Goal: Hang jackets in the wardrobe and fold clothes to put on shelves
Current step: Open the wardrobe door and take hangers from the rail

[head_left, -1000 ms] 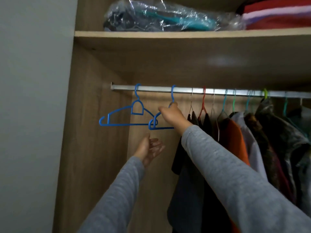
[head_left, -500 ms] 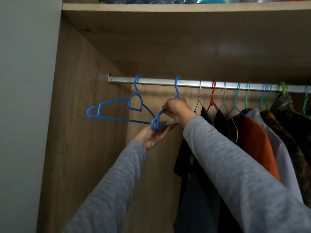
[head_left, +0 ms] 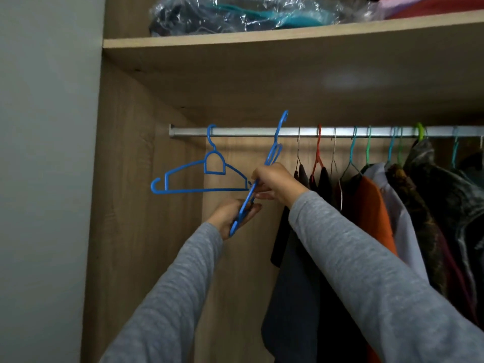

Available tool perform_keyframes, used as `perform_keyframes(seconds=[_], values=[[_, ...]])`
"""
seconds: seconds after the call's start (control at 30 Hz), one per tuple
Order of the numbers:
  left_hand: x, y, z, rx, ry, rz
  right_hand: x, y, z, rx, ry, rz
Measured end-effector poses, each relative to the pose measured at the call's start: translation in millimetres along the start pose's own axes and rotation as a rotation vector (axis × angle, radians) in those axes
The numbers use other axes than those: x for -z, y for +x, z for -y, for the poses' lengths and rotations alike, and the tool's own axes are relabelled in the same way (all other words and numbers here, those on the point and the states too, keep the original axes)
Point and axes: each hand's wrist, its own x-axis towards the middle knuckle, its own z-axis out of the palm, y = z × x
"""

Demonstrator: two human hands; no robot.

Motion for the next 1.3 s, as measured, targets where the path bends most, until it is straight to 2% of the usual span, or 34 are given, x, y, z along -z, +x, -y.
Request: perform_keyframes(seconds=[0.13, 0.43, 0.6, 0.77, 0.83, 0.93, 1.0, 1.07, 1.13, 1.2, 1.3], values=[[4, -28, 10, -0.004, 0.077, -0.118, 2, -28, -7, 0.0, -0.102, 0.025], [-7, -139, 37, -0.036, 0.312, -0.276, 21, -126, -13, 0.183, -0.256, 0.054], [-30, -238, 74, 0.033, 0.504, -0.364, 45, -214, -31, 0.161, -0.234, 0.15], [-53, -348, 107, 0.029, 0.565, -0.467, 57, -311, -53, 0.168, -0.159, 0.357], [-52, -373, 111, 0.01, 0.634, -0.509, 58, -339, -56, 0.206, -0.184, 0.367], [-52, -414, 101, -0.094, 0.83, -0.727, 59, -376, -53, 0.25, -0.26, 0.335], [-50, -449, 92, -0.237, 1.026, -0.961, 60, -404, -51, 0.268, -0.344, 0.338], [-53, -494, 82, -0.4, 1.171, -1.065, 60, -437, -48, 0.309, -0.505, 0.361], [-50, -539, 75, -0.429, 1.396, -0.963, 58, -475, -41, 0.339, -0.544, 0.396], [-38, -579, 72, -0.363, 1.619, -0.754, 54, -511, -32, 0.359, -0.491, 0.428], [-23, -640, 62, -0.202, 1.602, -0.593, 44, -560, -16, 0.418, -0.516, 0.419]])
